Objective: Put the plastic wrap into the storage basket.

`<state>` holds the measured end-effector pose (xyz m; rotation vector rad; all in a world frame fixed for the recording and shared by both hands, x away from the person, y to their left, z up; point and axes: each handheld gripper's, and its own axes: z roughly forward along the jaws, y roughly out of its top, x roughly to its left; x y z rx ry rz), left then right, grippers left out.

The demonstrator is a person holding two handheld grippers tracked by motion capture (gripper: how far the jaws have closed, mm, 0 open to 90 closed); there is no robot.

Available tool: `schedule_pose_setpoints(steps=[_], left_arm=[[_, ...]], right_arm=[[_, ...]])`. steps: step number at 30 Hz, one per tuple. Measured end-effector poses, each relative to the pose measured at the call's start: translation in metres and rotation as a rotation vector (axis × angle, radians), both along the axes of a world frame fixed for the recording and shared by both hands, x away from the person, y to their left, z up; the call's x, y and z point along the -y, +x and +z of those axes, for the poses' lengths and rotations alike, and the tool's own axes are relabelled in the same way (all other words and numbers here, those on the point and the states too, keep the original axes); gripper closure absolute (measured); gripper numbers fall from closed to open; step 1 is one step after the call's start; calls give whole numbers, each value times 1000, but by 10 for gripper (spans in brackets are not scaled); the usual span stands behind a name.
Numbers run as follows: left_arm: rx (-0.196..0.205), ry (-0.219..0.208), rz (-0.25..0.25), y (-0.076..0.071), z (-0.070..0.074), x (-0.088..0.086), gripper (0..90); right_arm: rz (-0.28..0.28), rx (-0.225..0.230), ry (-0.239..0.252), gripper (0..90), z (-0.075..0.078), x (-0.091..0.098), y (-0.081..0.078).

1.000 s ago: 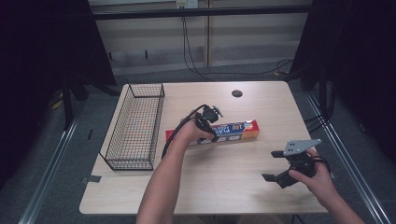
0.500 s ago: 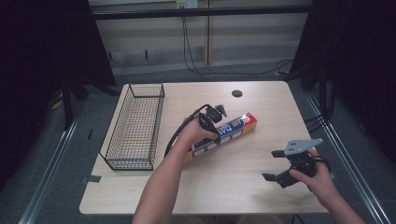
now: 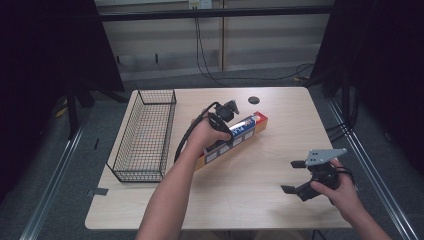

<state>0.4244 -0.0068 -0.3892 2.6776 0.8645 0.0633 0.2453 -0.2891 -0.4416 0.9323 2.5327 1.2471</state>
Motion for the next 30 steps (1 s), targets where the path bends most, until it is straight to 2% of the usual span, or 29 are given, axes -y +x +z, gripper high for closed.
schedule_pose_setpoints(steps=[4, 5, 8, 15, 16, 20, 23, 24, 30], left_arm=[[-8, 4, 23, -1, 9, -3, 448], [-5, 8, 10, 0, 11, -5, 448], [-9, -4, 45, -1, 16, -9, 448], [-6, -10, 78, -1, 27, -17, 447], [-4, -23, 97, -2, 28, -19, 447], [-11, -16, 108, -2, 34, -25, 447], [-1, -18, 121, -3, 36, -28, 447], [-11, -11, 127, -3, 38, -29, 446], [-12, -10, 160, -2, 41, -38, 446]], right_arm=[[-4, -2, 1, 49, 1, 0, 0], [-2, 0, 1, 49, 0, 0, 0], [-1, 0, 3, 47, 0, -1, 0], [-6, 8, 5, 45, 1, 0, 0], [-7, 5, 5, 45, 1, 0, 0], [-1, 4, 7, 45, 1, -1, 0], [-2, 1, 10, 44, 1, -1, 0], [-4, 1, 8, 43, 1, -1, 0], [-4, 2, 4, 38, 0, -2, 0]])
